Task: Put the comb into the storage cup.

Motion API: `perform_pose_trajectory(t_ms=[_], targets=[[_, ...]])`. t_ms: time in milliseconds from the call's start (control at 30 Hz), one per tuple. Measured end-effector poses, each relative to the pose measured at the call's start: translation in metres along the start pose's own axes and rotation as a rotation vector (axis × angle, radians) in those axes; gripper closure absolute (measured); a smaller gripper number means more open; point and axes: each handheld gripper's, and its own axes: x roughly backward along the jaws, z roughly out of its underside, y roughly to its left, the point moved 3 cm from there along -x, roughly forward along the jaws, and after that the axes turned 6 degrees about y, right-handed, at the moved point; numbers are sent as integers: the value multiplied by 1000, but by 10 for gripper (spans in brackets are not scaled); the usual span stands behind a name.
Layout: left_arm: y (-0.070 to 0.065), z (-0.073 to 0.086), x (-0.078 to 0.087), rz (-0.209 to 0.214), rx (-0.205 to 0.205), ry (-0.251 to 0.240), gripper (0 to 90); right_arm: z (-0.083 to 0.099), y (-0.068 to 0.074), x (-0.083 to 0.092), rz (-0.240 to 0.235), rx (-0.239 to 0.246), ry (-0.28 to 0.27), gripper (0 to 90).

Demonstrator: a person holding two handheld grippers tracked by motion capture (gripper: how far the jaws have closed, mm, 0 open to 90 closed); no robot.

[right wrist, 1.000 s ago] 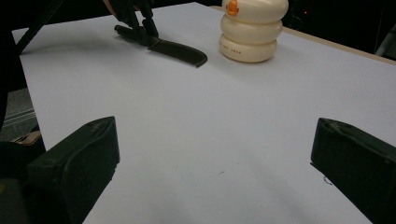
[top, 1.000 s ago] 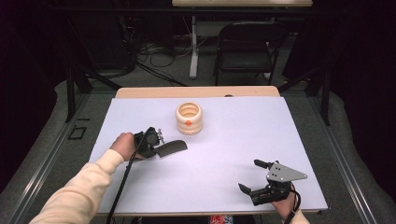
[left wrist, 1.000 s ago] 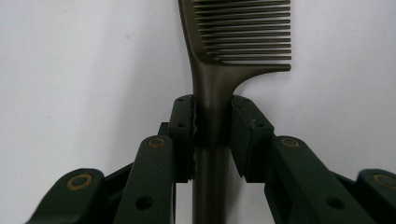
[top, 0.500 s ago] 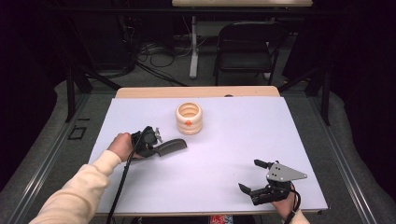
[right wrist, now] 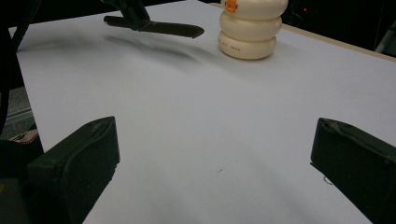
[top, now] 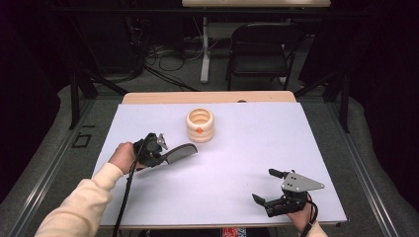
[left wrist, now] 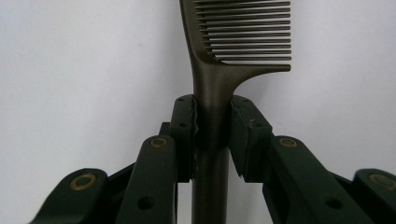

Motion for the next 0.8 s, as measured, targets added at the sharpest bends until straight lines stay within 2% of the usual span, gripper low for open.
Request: perform_pose_trajectory(t_ms=[367,800], targets=[[-3,3,8,-6,22,-28,727,0,0,0,-1,0,1,4],[-5,10,19,-4,85,-101,727,0,0,0,4,2,0,4]])
